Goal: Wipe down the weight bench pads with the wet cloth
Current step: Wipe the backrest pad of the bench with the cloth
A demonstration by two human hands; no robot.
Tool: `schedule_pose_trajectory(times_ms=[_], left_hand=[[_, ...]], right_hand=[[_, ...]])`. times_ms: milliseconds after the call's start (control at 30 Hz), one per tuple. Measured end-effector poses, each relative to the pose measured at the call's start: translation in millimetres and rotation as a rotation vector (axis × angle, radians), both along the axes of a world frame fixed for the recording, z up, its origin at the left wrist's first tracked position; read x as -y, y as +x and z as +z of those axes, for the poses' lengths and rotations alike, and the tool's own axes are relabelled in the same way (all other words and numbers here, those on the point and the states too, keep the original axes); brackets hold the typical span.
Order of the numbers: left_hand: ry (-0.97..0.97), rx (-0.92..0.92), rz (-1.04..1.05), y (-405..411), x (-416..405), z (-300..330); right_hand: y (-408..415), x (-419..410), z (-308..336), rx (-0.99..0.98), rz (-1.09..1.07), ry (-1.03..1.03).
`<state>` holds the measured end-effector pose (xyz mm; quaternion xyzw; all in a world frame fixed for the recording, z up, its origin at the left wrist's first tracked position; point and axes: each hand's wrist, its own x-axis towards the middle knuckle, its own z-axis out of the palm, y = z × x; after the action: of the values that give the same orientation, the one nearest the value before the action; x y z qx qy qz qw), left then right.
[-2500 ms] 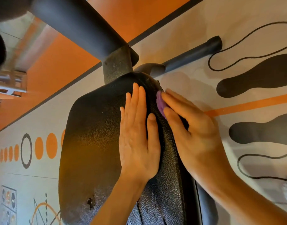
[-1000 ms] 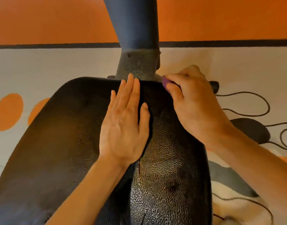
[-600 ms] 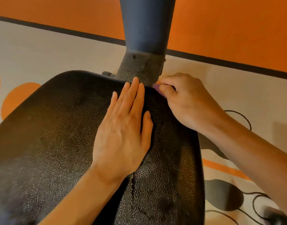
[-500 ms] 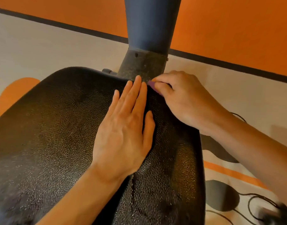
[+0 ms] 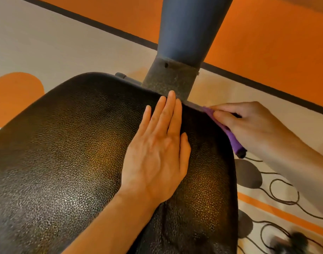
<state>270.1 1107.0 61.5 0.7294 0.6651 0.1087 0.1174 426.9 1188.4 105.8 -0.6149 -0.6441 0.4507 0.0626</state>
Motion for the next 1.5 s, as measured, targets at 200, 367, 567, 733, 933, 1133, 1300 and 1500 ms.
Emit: schedule_pose_trajectory(times_ms=[200,367,567,733,933,1133,1300,1500], left_hand=[[-0.002,-0.006,0.004,-0.7,-0.9,-0.1],[-0.008,0.037,0.015,-1.2,0.3,-1.8],[-0.001,0.237,0.106,-9.4,-3.0,9.6],[0.022,0.142,0.330,-81.2,-0.3,10.7],[0.023,0.027,0.314,-93.0,1.5,2.8],[0.030,0.022,0.324,-90.4,1.9,5.1],[0.032,0.018,0.331,-90.6,1.7,5.0],[0.021,0.018,0.339,-89.8,1.5,5.5]], right_hand=[[-27.1,-20.7,-10.0,0.060,0.161,0.047],[-14.8,-18.2,0.8,-0.051,0.062,-0.077],[-43.1,-34.4,-11.5,-0.079,0.173,-0.006],[-24.6,-24.9,-8.5,-0.108,0.078,-0.004],[-78.7,-46.1,-16.8,-0.060,0.256,0.093],[-52.5,-42.1,-7.7,-0.028,0.157,-0.056],[-116.9,-54.5,-22.7,0.000,0.290,0.117],[-56.0,-39.3,-10.9,0.026,0.177,-0.007]])
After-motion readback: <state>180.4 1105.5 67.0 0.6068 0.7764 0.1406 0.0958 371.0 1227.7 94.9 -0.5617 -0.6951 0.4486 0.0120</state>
